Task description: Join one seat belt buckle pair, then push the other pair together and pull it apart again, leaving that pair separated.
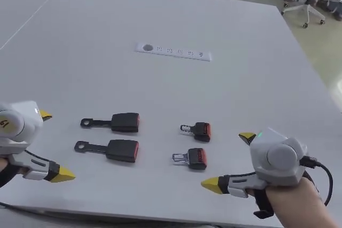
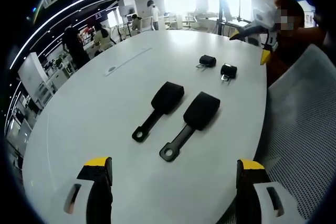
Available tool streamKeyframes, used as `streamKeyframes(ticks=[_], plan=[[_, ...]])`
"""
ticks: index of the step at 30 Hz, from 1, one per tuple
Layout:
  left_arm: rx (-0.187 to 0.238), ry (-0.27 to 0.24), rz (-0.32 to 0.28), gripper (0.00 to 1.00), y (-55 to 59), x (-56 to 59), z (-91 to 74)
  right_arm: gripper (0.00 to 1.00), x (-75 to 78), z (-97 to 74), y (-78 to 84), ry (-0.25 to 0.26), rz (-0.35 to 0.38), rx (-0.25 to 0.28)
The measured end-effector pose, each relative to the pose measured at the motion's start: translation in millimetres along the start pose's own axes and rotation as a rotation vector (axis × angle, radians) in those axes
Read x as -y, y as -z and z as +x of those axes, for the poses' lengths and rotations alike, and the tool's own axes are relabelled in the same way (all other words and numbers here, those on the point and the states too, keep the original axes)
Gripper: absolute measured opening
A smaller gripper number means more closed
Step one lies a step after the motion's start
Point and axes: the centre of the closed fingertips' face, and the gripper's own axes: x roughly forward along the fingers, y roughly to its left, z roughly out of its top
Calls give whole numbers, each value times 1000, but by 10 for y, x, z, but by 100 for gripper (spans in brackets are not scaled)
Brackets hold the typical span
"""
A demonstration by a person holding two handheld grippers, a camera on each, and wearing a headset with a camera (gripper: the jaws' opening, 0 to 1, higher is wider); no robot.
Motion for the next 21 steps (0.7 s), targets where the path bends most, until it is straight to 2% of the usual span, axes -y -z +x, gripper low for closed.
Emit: streamKeyframes(ticks=[4, 8, 12, 14, 21], plan=[[-8, 1, 5, 99, 10, 11, 7, 95, 33, -14, 5, 6, 18, 8], [7, -8, 14, 98, -44, 4, 0, 95, 73, -43, 17, 15, 42, 16], [-33, -6, 24, 96, 11, 23, 18, 94, 70, -45, 48, 19, 26, -3], [-38, -9, 6, 95, 14, 14, 15, 94, 57, -45, 49, 16, 28, -6], [-41, 8, 36, 95, 1, 85, 33, 91, 21, -27, 43, 1, 25, -1]])
